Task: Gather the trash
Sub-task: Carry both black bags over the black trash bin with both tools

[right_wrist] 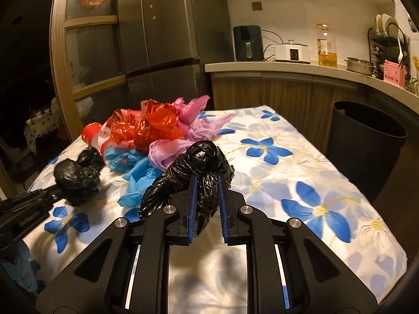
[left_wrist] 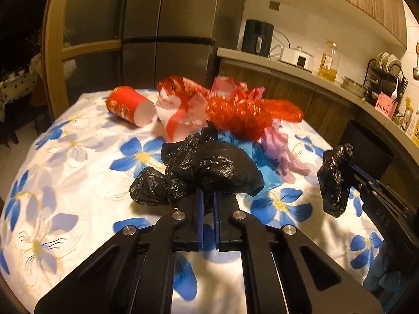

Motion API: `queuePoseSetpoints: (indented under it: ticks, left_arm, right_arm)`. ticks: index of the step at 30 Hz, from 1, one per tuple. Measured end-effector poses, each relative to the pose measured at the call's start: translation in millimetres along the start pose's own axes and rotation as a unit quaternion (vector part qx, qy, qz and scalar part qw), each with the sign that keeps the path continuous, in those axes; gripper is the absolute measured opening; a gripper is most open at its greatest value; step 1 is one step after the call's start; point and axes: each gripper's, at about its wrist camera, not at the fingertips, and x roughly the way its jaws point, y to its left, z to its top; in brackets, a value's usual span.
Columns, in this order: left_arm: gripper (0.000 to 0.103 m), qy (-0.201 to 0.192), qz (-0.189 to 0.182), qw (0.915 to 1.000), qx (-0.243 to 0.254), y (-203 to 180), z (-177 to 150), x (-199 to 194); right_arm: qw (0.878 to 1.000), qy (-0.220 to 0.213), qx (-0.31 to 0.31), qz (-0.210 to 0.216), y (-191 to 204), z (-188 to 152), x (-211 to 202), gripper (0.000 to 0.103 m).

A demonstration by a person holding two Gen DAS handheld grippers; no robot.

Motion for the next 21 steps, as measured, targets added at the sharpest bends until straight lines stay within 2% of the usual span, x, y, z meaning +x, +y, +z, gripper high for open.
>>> queuePoseSetpoints:
  ticks: [10,21]
  left_arm:
    - [0.005,-0.041,-0.002,0.999,0.015,-32,27,-18]
    - [0.005,-0.065,-0.057,0.9945,0.059,-107,53,-3]
  right_arm:
    - [0.999,-0.028,0.009,-0.014,-21,12,-30,0.015]
    - [0.996,-0.051,0.032,-0.06,-66,31,-47,0.015]
